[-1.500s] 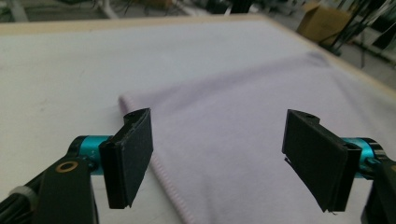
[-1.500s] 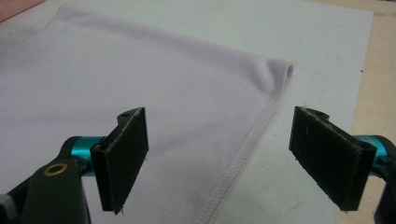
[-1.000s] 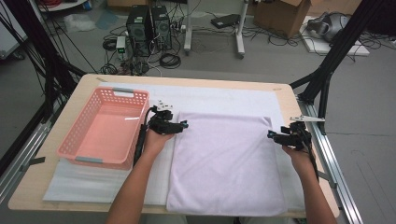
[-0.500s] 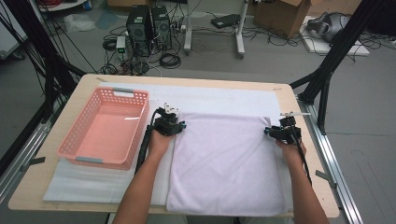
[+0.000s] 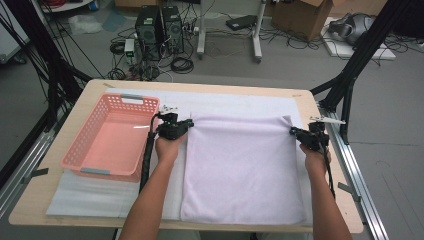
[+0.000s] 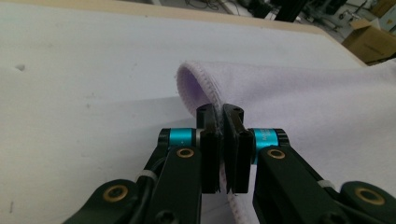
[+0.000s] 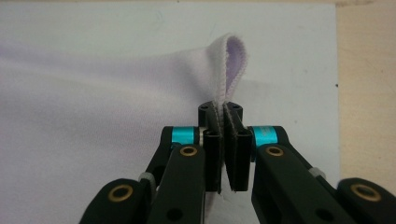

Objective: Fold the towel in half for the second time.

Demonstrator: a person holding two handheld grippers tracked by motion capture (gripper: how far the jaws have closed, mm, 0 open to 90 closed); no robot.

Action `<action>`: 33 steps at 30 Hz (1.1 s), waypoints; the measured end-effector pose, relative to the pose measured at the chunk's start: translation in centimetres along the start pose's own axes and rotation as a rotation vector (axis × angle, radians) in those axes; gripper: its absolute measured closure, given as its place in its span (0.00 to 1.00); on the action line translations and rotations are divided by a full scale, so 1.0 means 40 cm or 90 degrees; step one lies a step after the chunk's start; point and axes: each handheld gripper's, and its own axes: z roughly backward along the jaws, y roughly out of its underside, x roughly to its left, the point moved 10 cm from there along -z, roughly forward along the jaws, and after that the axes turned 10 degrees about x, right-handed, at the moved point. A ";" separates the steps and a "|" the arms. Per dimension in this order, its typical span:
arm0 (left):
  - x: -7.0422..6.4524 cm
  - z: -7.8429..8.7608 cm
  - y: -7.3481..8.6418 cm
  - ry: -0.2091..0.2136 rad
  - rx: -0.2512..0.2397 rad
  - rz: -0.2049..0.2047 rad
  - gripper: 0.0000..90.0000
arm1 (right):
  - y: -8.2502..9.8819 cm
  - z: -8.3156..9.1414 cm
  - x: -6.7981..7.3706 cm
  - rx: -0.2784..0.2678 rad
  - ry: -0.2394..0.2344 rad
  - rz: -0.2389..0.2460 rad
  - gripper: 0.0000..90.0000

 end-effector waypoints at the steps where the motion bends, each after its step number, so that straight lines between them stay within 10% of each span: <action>1: -0.002 0.001 0.002 -0.001 0.002 -0.005 0.95 | 0.000 0.002 0.000 -0.002 -0.006 -0.003 0.97; 19: -0.081 0.115 0.030 0.031 -0.007 -0.071 0.94 | 0.045 0.114 0.054 -0.019 -0.082 0.032 0.95; 33: -0.123 0.202 0.194 0.068 0.012 -0.073 0.94 | 0.180 0.192 0.098 -0.012 -0.102 0.070 0.95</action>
